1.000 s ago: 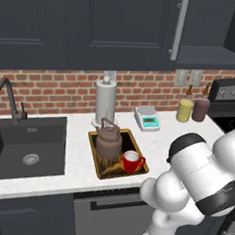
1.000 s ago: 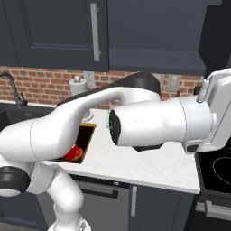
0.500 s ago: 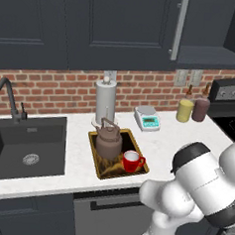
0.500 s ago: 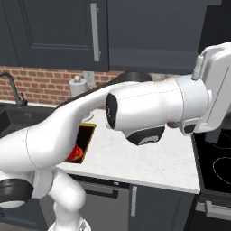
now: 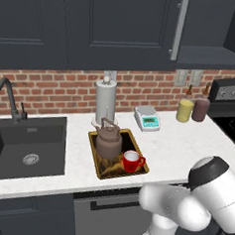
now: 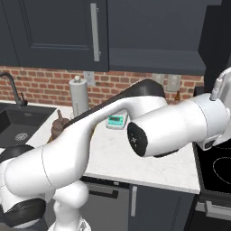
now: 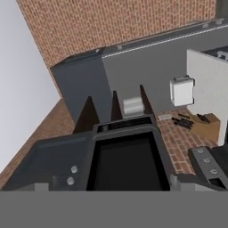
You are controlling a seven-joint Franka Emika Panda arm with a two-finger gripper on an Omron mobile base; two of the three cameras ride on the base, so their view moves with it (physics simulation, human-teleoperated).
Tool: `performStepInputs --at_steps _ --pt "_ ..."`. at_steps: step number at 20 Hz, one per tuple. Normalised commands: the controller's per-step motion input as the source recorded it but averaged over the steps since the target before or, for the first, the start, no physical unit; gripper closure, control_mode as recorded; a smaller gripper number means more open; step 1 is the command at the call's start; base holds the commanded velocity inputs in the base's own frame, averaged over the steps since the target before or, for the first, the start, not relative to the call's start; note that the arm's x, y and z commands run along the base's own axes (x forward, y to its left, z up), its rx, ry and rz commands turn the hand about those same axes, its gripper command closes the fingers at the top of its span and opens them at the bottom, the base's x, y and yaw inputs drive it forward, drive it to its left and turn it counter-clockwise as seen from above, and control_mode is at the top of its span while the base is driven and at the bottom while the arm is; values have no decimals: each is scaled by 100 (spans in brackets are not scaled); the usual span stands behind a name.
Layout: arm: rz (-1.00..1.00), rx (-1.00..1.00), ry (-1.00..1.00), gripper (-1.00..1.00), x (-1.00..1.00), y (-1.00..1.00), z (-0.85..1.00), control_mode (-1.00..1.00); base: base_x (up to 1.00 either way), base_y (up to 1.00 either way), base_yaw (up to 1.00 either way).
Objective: Pick the kettle from the counter and place it on the tray. Then pick the mug from the cabinet and place it on the tray. Then close the cabinet doors.
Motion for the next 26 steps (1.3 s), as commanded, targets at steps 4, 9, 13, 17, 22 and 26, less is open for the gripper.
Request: performStepInputs --at_steps 4,9,13,17,22,26 --pt "6 -2 0 -100 1 -21 -10 -100 0 0 0" --pt "3 -8 0 -100 4 -19 -17 -100 0 0 0" --pt "3 -12 0 -100 12 -11 -18 -100 0 0 0" --pt "4 -13 5 -100 21 -5 -15 -100 0 0 0" --pt "7 -8 11 -100 27 -3 -11 -100 0 0 0" --pt "11 -8 13 -100 4 -1 -9 -100 0 0 0"
